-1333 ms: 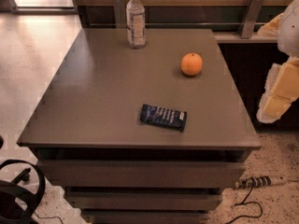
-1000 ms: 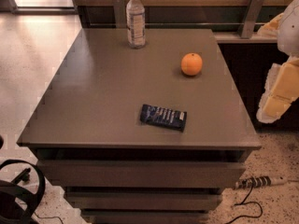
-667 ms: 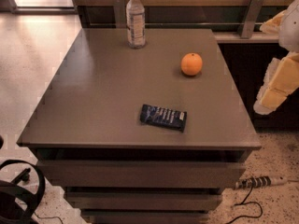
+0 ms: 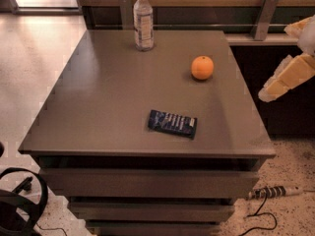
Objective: Pick orange
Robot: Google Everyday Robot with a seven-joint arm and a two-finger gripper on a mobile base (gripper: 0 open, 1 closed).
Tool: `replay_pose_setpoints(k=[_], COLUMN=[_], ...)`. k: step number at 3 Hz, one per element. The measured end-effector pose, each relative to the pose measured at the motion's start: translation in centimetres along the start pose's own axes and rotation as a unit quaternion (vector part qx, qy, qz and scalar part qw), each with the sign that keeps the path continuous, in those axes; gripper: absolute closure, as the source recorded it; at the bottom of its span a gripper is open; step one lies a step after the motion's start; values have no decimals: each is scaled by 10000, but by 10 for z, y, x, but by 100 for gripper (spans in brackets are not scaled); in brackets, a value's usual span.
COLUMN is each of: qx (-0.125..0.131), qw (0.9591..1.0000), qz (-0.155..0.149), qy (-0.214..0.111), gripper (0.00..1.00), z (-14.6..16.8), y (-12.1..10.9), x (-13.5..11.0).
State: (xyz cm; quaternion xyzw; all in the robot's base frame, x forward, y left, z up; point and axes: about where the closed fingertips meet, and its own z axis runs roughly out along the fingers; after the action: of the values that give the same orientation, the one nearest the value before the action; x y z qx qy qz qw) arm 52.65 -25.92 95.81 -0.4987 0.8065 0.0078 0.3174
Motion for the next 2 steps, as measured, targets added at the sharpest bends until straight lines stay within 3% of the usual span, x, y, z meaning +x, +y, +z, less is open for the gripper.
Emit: replay_pose_setpoints(k=[1, 2], qx=[63, -56], qw=[9967, 9902], qz=[422, 713], qy=[-690, -1198], gripper=[0, 0], z=[32, 66], y=[-34, -54], x=[-2, -8])
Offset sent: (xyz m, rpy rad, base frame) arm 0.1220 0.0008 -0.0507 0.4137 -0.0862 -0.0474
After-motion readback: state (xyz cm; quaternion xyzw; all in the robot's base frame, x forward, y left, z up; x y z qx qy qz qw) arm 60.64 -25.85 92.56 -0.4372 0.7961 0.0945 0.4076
